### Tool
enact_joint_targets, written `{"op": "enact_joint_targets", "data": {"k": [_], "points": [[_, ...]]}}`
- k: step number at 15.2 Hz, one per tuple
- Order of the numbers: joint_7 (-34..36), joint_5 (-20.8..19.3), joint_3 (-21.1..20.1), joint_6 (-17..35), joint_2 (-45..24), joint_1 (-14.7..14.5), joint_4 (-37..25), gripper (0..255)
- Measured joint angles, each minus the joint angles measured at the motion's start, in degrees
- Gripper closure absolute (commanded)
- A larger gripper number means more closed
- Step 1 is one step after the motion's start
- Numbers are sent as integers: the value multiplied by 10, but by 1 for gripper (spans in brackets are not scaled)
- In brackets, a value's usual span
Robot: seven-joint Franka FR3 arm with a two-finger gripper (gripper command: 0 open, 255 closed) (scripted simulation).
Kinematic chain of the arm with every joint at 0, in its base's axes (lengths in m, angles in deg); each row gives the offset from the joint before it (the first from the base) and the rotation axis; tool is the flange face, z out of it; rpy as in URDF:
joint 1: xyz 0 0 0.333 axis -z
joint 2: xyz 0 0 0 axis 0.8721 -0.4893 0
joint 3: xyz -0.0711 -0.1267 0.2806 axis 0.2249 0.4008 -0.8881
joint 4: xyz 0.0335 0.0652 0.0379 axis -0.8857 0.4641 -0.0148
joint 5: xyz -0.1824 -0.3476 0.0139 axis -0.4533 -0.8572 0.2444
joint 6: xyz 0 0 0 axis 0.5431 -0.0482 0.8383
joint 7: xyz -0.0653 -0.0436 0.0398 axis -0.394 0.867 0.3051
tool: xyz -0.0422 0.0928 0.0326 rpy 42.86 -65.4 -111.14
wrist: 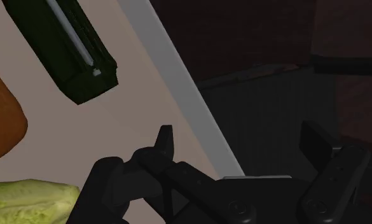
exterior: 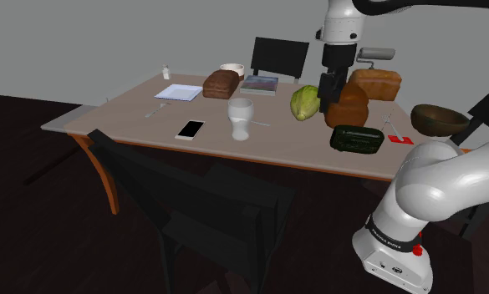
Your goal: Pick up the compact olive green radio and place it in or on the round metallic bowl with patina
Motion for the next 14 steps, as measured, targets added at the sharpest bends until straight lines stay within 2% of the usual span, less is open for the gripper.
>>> {"op": "enact_joint_targets", "data": {"k": [2, 7, 14], "points": [[-8, -6, 5, 3, 7, 1, 8, 0], [-75, -57, 48, 25, 80, 11, 80, 0], [-196, -168, 147, 70, 185, 46, 185, 0]]}}
